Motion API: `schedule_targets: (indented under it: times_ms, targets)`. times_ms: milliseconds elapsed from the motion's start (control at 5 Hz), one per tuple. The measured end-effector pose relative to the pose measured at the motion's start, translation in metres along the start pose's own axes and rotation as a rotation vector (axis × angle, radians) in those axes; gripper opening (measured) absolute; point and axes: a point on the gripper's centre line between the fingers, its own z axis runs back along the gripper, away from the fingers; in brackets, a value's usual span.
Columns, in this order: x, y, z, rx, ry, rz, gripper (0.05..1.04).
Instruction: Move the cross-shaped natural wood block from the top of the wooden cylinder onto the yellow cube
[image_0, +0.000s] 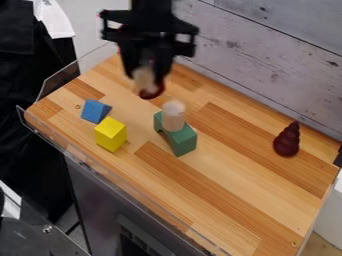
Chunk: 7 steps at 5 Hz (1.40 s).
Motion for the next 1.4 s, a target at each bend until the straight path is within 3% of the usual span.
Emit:
schedule_targets:
  times_ms: [400, 800, 1000, 1400]
  targets:
    - [-0.011, 0.041, -0.023, 0.009, 0.067, -0.020, 0.438]
    - [-0.002, 0.043, -0.049, -0.023, 0.090, -0.079, 0.438]
    - [-0.001, 0.039, -0.050, -0.034, 0.085, -0.102, 0.438]
    - [-0.013, 0.037, -0.058, -0.038, 0.132, -0.121, 0.438]
